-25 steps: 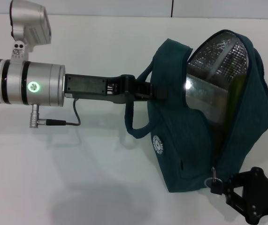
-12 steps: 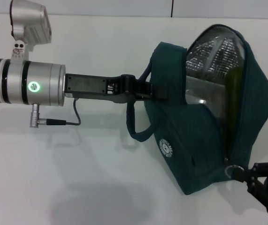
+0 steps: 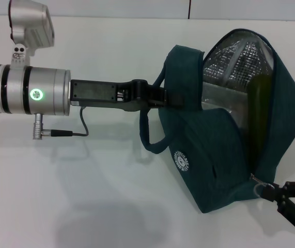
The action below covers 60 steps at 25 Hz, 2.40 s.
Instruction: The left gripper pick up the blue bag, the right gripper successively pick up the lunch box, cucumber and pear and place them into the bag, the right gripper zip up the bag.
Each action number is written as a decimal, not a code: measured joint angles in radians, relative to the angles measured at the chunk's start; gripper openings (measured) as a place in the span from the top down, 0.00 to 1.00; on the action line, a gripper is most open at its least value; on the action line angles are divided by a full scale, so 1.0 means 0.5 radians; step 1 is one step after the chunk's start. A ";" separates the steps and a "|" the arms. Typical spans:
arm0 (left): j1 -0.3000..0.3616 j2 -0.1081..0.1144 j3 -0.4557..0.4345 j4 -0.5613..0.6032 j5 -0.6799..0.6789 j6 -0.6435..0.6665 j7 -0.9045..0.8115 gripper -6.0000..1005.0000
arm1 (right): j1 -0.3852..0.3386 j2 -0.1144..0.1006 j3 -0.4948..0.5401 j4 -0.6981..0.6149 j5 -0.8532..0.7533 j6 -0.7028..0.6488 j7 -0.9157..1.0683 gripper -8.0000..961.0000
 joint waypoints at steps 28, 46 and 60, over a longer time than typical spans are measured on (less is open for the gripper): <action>0.010 -0.005 0.003 0.000 0.000 -0.036 0.041 0.90 | 0.050 0.011 0.014 -0.025 0.049 -0.125 0.047 0.94; 0.192 -0.021 0.016 -0.009 -0.363 0.050 0.504 0.79 | 0.165 0.043 0.008 -0.044 0.071 -0.127 0.039 0.93; 0.428 -0.025 0.017 -0.092 -0.825 0.478 1.431 0.18 | 0.233 0.043 0.015 -0.060 0.272 -0.258 -0.075 0.92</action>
